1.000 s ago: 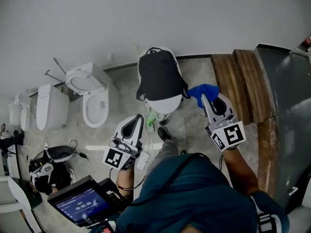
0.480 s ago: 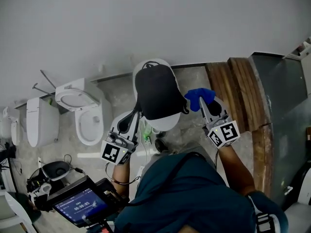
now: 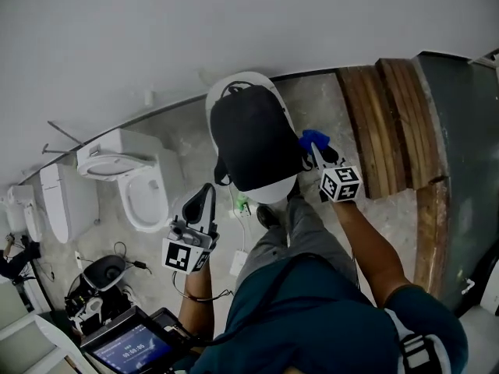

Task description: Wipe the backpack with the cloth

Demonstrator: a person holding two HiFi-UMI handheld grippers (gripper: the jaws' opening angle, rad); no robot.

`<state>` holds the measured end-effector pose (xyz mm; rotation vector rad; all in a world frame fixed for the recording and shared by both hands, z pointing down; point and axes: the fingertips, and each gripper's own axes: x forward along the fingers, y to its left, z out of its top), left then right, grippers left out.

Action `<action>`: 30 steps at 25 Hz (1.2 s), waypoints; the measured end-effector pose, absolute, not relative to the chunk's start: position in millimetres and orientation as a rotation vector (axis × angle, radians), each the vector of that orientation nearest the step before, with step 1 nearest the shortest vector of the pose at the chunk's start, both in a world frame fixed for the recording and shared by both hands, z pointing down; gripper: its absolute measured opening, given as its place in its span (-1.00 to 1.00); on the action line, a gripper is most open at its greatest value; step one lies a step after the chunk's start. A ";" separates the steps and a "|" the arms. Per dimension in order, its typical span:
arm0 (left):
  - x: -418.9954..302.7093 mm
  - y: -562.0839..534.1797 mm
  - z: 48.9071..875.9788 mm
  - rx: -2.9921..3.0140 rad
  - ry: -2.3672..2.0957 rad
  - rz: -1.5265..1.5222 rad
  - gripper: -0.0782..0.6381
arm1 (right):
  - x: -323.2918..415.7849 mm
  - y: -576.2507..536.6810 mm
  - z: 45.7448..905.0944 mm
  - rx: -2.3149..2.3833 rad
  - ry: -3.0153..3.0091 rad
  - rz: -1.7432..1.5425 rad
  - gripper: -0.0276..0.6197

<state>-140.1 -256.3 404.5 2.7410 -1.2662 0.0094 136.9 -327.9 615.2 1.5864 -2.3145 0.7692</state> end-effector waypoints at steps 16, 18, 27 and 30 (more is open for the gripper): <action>-137.8 -327.4 525.8 2.502 -1.312 0.143 -0.77 | 113.7 -383.1 843.5 1.203 -2.203 2.066 -0.76; -141.2 -330.6 533.7 2.478 -1.329 0.144 -0.77 | 111.9 -407.3 842.1 1.144 -2.239 2.031 -0.75; -156.5 -356.5 547.4 2.429 -1.395 0.096 -0.77 | 92.0 -541.1 837.7 1.216 -2.280 1.604 -0.76; -164.0 -360.6 547.5 2.412 -1.415 0.081 -0.77 | 74.0 -583.7 825.3 1.199 -2.322 1.435 -0.76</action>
